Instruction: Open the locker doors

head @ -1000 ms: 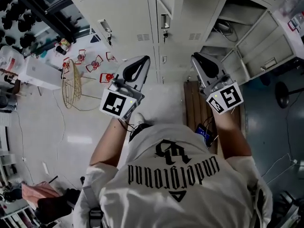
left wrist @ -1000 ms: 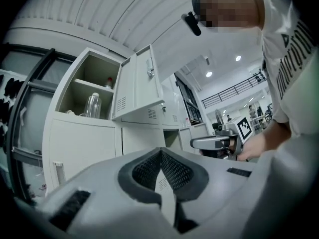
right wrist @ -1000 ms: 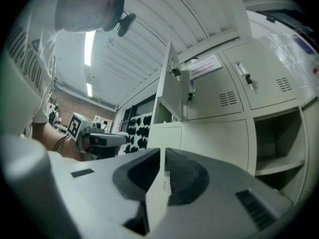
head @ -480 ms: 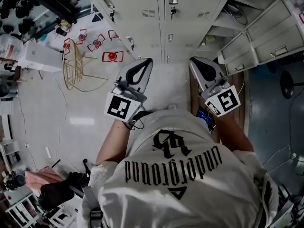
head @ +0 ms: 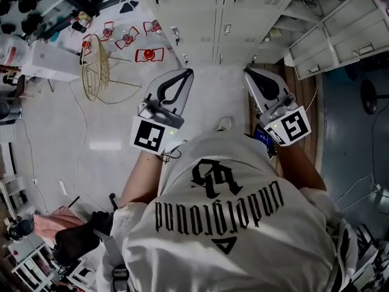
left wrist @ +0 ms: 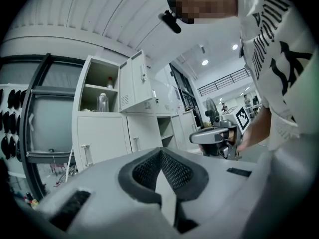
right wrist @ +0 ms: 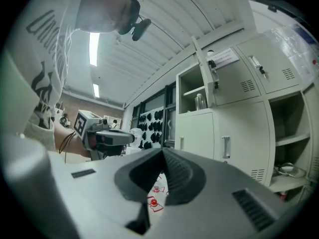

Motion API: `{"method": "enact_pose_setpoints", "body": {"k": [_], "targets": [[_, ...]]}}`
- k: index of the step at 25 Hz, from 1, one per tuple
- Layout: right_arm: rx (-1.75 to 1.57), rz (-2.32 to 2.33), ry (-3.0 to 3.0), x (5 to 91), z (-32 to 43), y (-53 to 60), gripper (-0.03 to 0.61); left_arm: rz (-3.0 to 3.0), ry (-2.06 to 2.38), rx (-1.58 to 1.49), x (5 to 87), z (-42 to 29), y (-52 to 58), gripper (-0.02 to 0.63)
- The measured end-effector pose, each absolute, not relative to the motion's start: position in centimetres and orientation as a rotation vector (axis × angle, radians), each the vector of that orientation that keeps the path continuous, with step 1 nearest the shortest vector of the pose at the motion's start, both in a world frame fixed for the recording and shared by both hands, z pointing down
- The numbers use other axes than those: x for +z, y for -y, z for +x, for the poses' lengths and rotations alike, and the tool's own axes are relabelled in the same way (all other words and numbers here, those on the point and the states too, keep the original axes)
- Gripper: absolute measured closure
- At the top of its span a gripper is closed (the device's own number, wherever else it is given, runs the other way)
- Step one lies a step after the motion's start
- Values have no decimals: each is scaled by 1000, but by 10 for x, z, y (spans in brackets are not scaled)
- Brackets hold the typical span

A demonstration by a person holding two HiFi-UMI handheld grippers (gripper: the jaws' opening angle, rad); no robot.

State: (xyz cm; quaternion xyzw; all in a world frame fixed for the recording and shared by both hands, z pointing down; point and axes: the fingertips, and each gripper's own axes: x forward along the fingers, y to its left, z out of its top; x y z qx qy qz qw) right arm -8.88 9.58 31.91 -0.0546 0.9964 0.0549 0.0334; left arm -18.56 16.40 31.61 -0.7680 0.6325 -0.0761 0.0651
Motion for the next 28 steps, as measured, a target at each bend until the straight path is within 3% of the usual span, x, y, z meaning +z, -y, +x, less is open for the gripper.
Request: {"method": "enact_pose_setpoints", "body": {"k": [19, 28], "targets": [[167, -371, -3102, 315, -104, -304, 574, -2379, -1882, -146, 321, -248, -385, 607], [235, -405, -3080, 297, -56, -314, 574, -2360, -1840, -129, 306, -210, -398, 607]]}}
